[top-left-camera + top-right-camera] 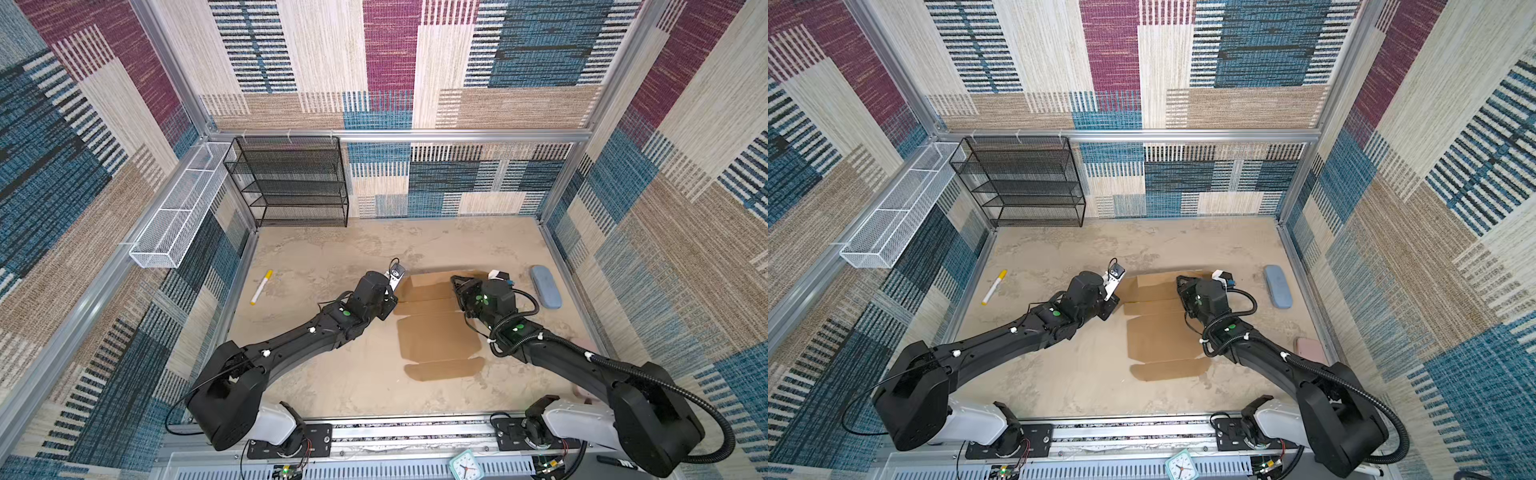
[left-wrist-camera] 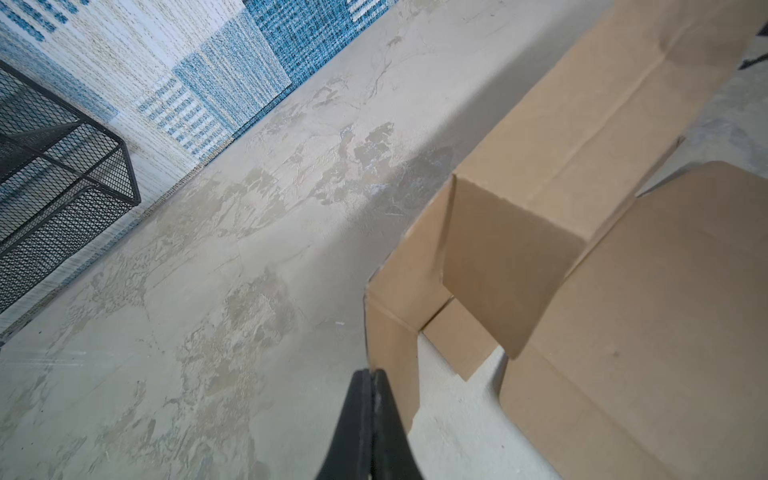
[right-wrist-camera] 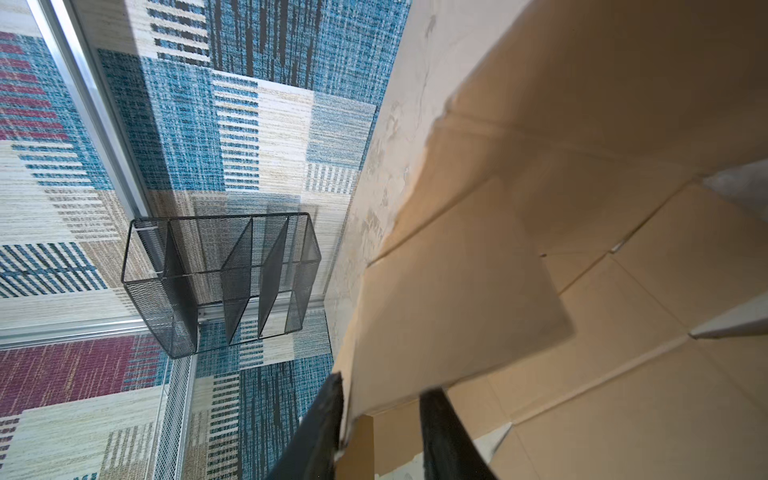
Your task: Fold the paper box
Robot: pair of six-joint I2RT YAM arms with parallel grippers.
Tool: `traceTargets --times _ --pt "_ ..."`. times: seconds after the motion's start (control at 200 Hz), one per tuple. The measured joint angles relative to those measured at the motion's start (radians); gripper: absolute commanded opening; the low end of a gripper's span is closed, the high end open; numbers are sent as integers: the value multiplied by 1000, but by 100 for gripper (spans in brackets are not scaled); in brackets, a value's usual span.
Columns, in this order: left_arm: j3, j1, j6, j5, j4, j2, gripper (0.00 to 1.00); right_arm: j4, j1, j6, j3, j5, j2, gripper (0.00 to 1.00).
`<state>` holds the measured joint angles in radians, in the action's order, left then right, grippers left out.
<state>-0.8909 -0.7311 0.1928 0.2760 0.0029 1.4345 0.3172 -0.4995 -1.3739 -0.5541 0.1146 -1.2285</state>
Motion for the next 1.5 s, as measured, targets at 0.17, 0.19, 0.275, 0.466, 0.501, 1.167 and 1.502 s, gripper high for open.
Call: traceTargets --times 0.17,0.19,0.275,0.466,0.501,1.167,1.502 --pt "0 0 0 -8 6 3 0 42 2 14 -2 1 -25 11" --pt "0 0 0 -17 7 4 0 45 2 14 -2 1 -27 10" --pt "0 0 0 -18 8 5 0 60 2 18 -3 2 -32 7" --pt "0 0 -4 -22 7 1 0 90 2 21 11 9 -40 0" --pt "0 0 -7 -23 5 -1 0 96 2 21 14 9 -40 0" --pt "-17 0 -199 -190 -145 -102 61 120 0 15 38 15 -28 0" --pt "-91 184 -204 -115 -171 -214 93 111 0 13 49 19 -11 0"
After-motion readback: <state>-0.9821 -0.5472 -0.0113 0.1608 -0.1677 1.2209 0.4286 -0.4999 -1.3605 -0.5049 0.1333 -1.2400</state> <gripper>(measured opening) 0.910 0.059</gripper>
